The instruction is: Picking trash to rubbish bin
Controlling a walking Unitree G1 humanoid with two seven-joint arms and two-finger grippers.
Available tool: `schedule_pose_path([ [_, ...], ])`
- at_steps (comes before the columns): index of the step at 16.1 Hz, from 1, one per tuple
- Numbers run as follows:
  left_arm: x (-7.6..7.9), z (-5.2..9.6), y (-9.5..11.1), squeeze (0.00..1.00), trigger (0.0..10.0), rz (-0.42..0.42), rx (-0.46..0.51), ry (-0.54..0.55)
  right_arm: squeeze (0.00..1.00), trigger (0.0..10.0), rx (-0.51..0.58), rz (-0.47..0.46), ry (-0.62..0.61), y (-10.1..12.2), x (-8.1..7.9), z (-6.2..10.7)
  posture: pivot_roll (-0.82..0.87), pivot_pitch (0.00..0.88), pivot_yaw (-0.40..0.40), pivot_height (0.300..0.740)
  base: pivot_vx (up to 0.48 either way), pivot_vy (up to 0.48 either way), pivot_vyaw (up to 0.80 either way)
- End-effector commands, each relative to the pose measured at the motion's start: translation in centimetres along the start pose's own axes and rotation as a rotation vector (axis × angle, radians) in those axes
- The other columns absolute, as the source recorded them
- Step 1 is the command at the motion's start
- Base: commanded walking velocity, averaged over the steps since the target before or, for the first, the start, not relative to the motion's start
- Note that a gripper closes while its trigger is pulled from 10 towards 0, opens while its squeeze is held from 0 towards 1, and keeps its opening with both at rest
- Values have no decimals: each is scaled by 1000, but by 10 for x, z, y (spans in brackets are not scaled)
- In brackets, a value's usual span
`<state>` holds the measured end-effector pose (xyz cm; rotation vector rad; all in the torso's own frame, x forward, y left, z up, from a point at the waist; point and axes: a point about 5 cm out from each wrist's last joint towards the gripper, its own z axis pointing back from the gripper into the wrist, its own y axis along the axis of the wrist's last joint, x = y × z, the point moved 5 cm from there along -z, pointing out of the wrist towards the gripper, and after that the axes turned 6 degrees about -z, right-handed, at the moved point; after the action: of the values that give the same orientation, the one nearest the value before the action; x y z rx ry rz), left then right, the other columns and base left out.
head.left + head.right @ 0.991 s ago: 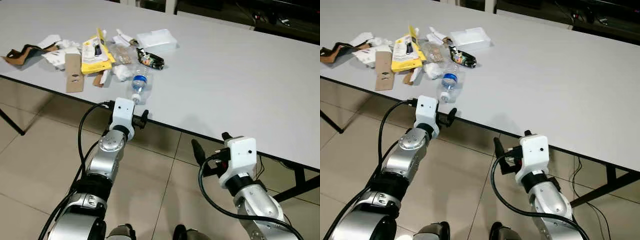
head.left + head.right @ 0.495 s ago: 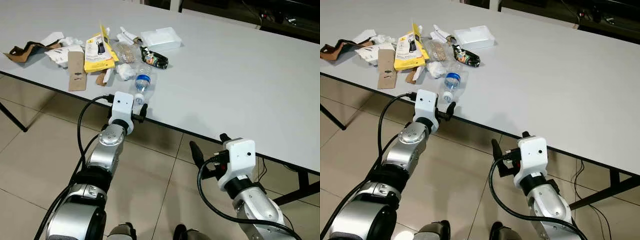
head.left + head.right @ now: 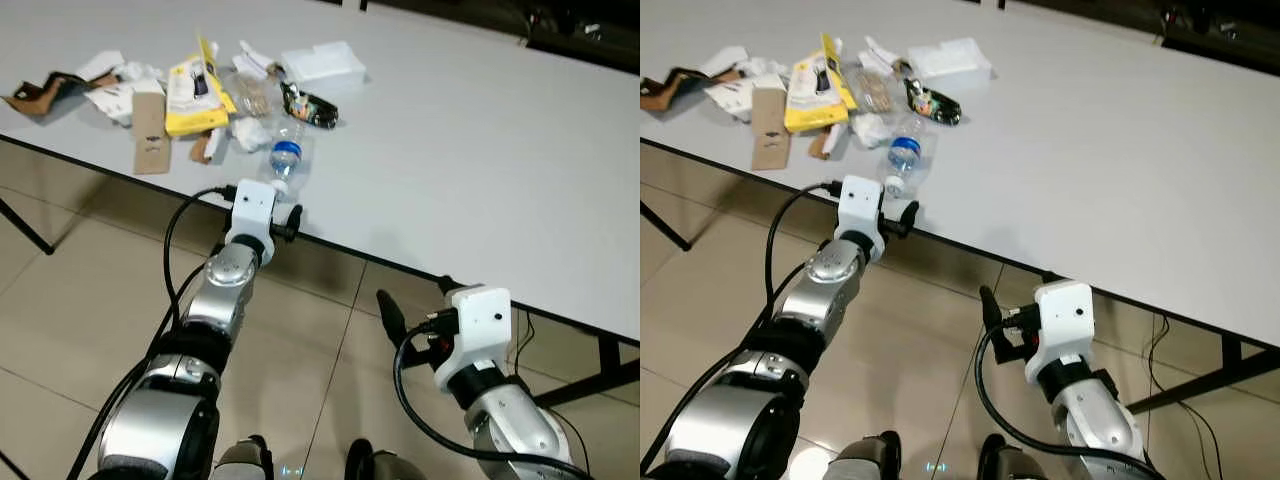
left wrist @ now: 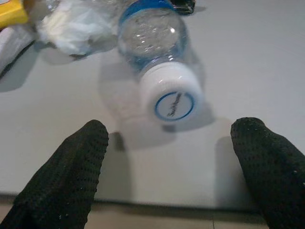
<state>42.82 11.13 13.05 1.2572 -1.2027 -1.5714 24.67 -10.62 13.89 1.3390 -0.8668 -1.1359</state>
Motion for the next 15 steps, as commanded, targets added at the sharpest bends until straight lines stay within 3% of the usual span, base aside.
schedule_pose_path([
  [1, 6, -2, 2, 0, 10000, -11, 4, -21, 0, 10000, 9, -31, 29, 5, -6, 4, 77, 242, -51, 740, 0, 0, 0],
  [5, 5, -5, 7, 0, 10000, -16, 20, -31, 0, 10000, -6, -38, 79, 8, -12, 10, 61, 268, -53, 740, 0, 0, 0],
  [10, 5, -6, 3, 0, 10000, -20, 10, -31, 0, 10000, -108, -61, 161, -9, -27, 23, 36, 293, -68, 740, 0, 0, 0],
  [15, 2, -6, 5, 0, 10000, -15, 20, -27, 0, 10000, -138, -80, 193, -11, -36, 32, 10, 314, -80, 740, 0, 0, 0],
])
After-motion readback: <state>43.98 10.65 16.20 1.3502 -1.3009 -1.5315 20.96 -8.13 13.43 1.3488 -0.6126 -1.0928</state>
